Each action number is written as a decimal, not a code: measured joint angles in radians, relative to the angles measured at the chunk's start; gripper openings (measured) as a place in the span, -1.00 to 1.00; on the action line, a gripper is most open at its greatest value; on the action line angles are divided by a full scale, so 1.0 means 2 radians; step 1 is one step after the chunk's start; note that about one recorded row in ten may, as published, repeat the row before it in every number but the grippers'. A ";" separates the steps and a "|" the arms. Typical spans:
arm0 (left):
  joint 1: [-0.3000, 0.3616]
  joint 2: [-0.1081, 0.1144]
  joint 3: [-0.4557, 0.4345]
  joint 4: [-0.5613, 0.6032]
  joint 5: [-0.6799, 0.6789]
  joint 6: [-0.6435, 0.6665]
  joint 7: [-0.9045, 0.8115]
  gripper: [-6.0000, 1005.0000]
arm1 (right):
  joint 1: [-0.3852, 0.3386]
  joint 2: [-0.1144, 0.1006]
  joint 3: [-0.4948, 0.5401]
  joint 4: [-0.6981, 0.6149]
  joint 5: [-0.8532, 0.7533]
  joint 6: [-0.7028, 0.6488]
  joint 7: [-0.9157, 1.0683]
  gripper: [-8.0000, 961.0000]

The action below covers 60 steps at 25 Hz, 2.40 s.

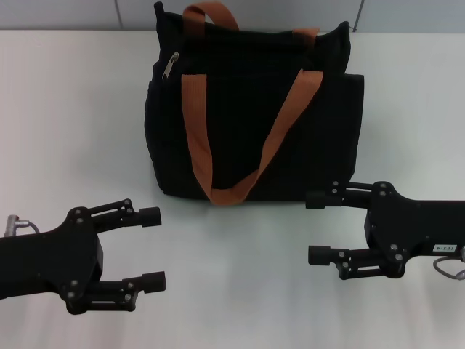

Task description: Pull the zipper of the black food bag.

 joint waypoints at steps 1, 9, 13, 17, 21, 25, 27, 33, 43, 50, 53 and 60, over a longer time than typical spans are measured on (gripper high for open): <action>0.000 0.000 0.000 0.000 0.000 0.000 0.000 0.65 | 0.001 0.000 0.000 0.000 0.000 0.000 0.000 0.65; 0.000 0.000 -0.001 0.000 0.000 0.000 0.000 0.64 | 0.001 0.000 0.000 0.000 0.000 0.000 0.001 0.65; 0.000 0.000 -0.001 0.000 0.000 0.000 0.000 0.64 | 0.002 0.000 0.000 0.000 0.000 -0.001 0.001 0.65; 0.001 0.000 -0.006 0.011 -0.002 0.000 0.000 0.64 | 0.002 0.000 0.000 0.000 0.000 0.000 0.001 0.65; -0.009 -0.002 -0.075 0.022 -0.011 0.001 0.007 0.63 | 0.000 0.000 0.000 0.000 0.000 0.000 0.001 0.64; -0.036 -0.004 -0.175 0.016 -0.035 -0.020 -0.001 0.63 | -0.002 0.000 0.001 0.000 0.000 -0.004 0.001 0.64; -0.049 -0.001 -0.190 0.014 -0.037 -0.042 -0.008 0.63 | -0.001 0.000 0.001 0.000 0.000 -0.005 0.000 0.64; -0.090 0.017 -0.174 0.019 -0.026 -0.151 -0.017 0.62 | 0.001 0.000 0.001 0.000 0.000 -0.005 -0.001 0.64; -0.120 0.019 -0.041 0.039 -0.025 -0.252 -0.008 0.61 | -0.002 0.000 0.005 0.000 0.001 -0.005 0.000 0.64; -0.137 0.007 -0.008 0.037 -0.025 -0.331 0.013 0.61 | -0.002 0.000 0.005 0.000 0.002 -0.006 0.001 0.64; -0.143 0.002 0.003 0.035 -0.025 -0.353 0.023 0.60 | -0.002 0.000 0.005 0.000 0.002 -0.006 0.001 0.64; -0.144 0.000 -0.009 0.036 -0.032 -0.352 0.045 0.60 | -0.001 0.000 0.005 0.000 0.002 -0.006 0.001 0.64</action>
